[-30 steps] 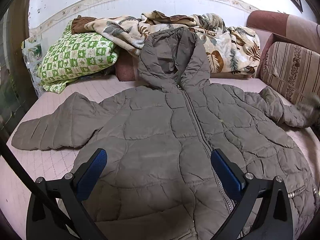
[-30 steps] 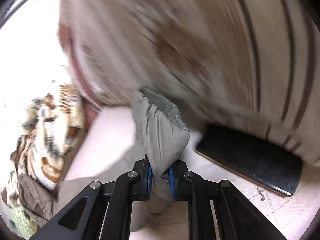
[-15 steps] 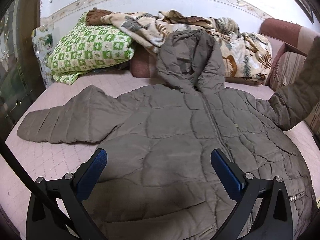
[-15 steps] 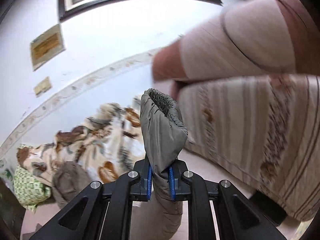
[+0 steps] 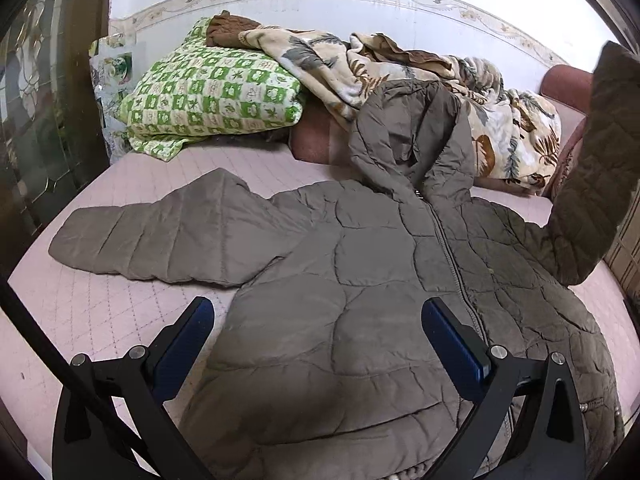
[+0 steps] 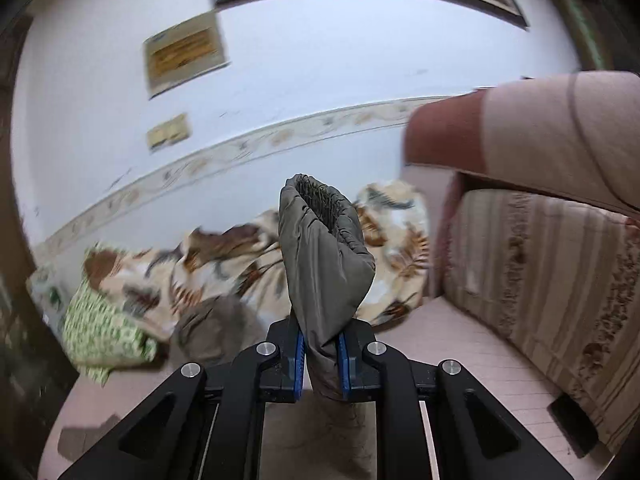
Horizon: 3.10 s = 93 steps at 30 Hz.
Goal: Fold large clothes
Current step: 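Lift the held sleeve and fold it across the jacket body, then open the right tool while the left tool grasps the other sleeve cuff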
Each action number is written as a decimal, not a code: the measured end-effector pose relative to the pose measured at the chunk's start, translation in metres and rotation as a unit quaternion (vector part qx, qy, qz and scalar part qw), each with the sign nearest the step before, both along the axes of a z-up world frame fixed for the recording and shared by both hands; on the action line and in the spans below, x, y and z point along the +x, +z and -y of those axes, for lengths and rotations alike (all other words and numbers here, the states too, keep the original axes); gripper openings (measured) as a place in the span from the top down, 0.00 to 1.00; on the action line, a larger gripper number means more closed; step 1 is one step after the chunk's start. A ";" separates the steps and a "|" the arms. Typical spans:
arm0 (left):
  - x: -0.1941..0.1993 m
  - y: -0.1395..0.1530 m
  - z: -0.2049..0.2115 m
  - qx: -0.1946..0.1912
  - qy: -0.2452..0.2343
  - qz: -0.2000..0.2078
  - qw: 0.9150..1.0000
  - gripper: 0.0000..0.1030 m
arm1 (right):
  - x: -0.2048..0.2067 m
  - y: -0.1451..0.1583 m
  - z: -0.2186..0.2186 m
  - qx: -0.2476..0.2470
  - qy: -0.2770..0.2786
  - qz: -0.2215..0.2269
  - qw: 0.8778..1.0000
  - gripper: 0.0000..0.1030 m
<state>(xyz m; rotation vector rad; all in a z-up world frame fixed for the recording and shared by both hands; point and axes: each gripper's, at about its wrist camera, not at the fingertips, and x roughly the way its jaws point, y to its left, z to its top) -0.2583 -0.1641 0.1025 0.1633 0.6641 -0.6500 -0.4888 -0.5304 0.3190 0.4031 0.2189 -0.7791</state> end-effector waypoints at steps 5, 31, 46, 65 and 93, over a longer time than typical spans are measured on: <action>0.005 0.001 -0.010 -0.006 0.009 -0.004 1.000 0.00 | 0.052 -0.017 -0.041 -0.007 0.060 -0.033 0.998 0.86; 0.041 -0.012 -0.013 -0.007 0.050 -0.050 0.998 0.00 | 0.258 -0.257 -0.181 0.114 0.295 -0.235 0.919 0.53; 0.092 -0.020 0.069 0.011 0.039 -0.052 0.998 0.00 | 0.139 -0.230 0.002 0.110 0.092 -0.201 0.969 0.40; 0.125 -0.004 0.034 -0.022 0.067 -0.057 0.996 0.00 | 0.094 -0.224 -0.048 0.119 0.121 -0.191 0.967 0.45; 0.338 -0.095 -0.280 -0.259 0.337 -0.202 0.882 0.27 | 0.102 -0.250 -0.113 0.100 0.195 -0.177 0.959 0.43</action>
